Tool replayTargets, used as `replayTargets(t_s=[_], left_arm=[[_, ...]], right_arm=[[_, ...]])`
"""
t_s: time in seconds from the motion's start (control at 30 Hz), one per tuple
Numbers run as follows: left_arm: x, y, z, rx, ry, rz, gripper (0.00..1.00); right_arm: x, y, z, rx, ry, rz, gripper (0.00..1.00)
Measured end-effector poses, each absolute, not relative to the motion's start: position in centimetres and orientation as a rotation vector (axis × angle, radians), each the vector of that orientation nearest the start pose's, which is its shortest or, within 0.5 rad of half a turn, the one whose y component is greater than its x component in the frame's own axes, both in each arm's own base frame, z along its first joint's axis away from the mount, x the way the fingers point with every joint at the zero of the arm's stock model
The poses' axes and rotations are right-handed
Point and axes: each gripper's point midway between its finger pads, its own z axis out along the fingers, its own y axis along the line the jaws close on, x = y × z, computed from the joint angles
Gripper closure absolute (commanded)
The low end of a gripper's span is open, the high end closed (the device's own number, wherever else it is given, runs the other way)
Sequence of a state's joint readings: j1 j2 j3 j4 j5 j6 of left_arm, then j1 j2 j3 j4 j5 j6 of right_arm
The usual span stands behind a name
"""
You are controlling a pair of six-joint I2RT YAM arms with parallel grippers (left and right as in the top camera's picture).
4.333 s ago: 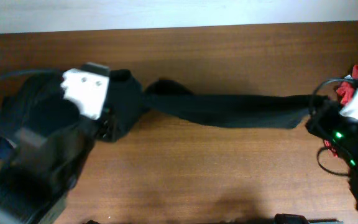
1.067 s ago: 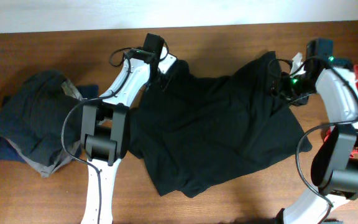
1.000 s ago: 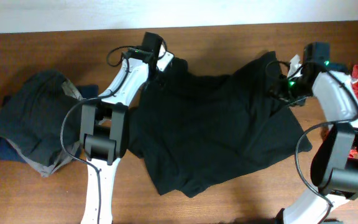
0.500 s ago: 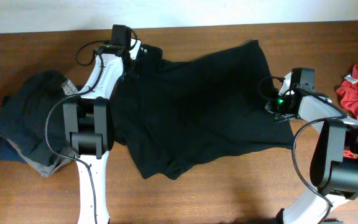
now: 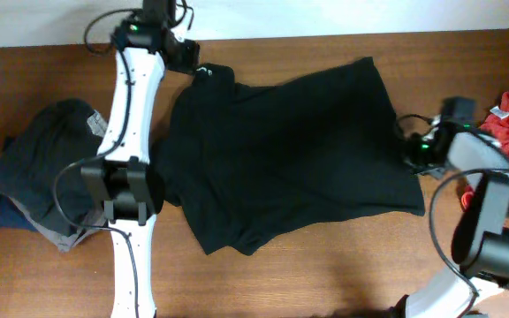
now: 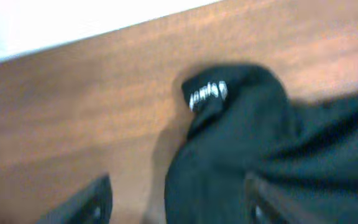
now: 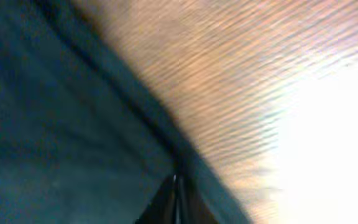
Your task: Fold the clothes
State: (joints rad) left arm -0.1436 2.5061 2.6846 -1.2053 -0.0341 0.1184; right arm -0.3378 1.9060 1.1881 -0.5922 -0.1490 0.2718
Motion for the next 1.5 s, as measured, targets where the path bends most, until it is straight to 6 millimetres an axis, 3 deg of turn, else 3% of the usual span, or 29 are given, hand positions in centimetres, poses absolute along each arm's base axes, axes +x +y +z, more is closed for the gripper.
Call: replayTargets(t_s=[0.1,0.17,0.23,0.3,0.43,0.57,0.63,0.73,0.8,0.93,1.03,1.17,1.23,1.33,1.5], left_arm=[[56.0,-7.5,18.7,0.334,2.618,0.036,0.3],[54.1,-7.6,19.7,0.346,2.659,0.013,0.3],[52.1,-7.9,20.5,0.363,2.703,-0.038,0.3],[50.6,-8.3,20.9,0.375,2.734,-0.087,0.31],[50.3,-9.0,21.4,0.356,2.73,-0.153,0.36],[49.9,-9.4,22.7,0.33,2.709,-0.192,0.35],[49.3,-9.4,24.6,0.321,2.675,-0.199,0.34],[47.3,-9.2,29.1,0.314,2.599,-0.193,0.32],[45.1,-9.1,32.4,0.318,2.546,-0.186,0.31],[40.4,-9.2,35.6,0.34,2.525,-0.182,0.3],[37.6,-9.2,34.7,0.362,2.593,-0.181,0.29],[35.6,-8.7,29.4,0.374,2.794,-0.169,0.28],[35.0,-8.6,26.5,0.379,2.895,-0.159,0.28],[35.2,-9.2,22.6,0.397,2.964,-0.169,0.28],[36.2,-12.0,17.4,0.473,2.953,-0.211,0.22]], right_arm=[[38.6,-11.0,3.8,0.791,2.69,0.318,0.85],[39.6,-10.0,6.4,0.684,2.637,0.402,0.87],[40.5,-7.9,8.7,0.56,2.608,0.465,0.9],[41.1,-5.3,9.5,0.449,2.61,0.506,0.91],[41.6,0.0,7.8,0.286,2.684,0.542,0.92],[41.6,2.6,4.4,0.26,2.775,0.513,0.92],[41.6,2.5,2.6,0.29,2.809,0.484,0.92],[41.5,1.6,0.4,0.357,2.846,0.416,0.92],[41.8,0.4,-0.1,0.437,2.84,0.362,0.93],[42.6,-1.7,-0.3,0.572,2.81,0.322,0.96],[42.7,-5.0,-0.3,0.716,2.775,0.29,0.96],[41.2,-10.5,-0.3,0.935,2.724,0.253,0.95],[40.5,-12.4,-0.3,1.01,2.7,0.274,0.84],[40.2,-12.9,0.1,1.022,2.683,0.347,0.73],[38.9,-11.1,0.7,0.97,2.736,0.395,0.6]])
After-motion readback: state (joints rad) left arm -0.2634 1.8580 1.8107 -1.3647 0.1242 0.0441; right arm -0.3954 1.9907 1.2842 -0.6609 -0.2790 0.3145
